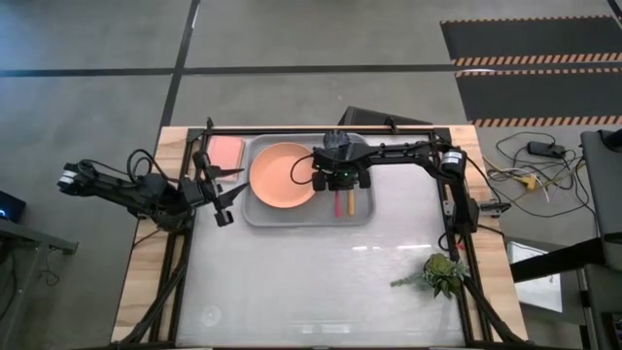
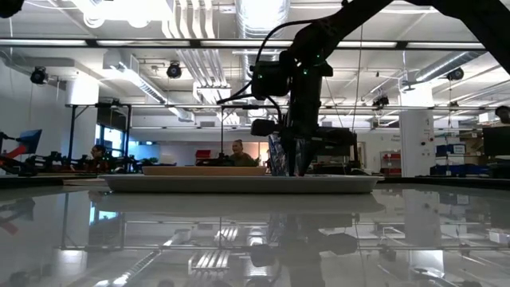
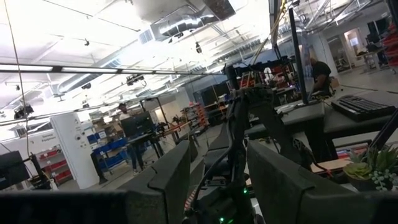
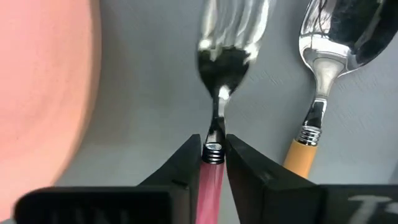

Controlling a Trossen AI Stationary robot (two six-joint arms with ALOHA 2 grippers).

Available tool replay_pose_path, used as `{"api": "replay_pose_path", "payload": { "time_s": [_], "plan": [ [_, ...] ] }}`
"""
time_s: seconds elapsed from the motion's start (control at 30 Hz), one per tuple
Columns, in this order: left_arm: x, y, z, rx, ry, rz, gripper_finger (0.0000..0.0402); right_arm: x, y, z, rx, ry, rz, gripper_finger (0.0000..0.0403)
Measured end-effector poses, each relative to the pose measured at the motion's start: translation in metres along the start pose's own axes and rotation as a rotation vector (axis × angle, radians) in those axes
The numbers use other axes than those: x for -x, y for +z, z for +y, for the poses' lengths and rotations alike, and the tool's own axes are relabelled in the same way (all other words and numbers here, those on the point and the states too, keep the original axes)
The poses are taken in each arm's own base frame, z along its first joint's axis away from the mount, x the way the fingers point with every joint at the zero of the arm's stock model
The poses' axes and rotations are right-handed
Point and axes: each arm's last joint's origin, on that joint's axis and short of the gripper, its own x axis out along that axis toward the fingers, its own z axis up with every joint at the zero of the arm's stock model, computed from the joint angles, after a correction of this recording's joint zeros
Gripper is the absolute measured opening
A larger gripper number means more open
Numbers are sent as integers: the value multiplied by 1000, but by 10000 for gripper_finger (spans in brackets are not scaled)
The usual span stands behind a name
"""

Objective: Pick and place plate/cup/fork/spoon on tray
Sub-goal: Put the red fork on the gray tray to the bottom side of the cup

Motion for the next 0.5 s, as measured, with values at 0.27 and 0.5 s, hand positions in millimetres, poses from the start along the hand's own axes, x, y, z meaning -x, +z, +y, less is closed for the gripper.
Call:
{"api": "replay_pose_path", "payload": {
  "time_s": [0.27, 0.5],
  "plan": [
    [1, -1, 1, 2, 2, -3, 141, 0, 0, 0, 24, 1, 0, 127],
    [3, 0, 2, 5, 5, -8, 141, 2, -1, 2, 51, 8, -3, 144]
  ]
}}
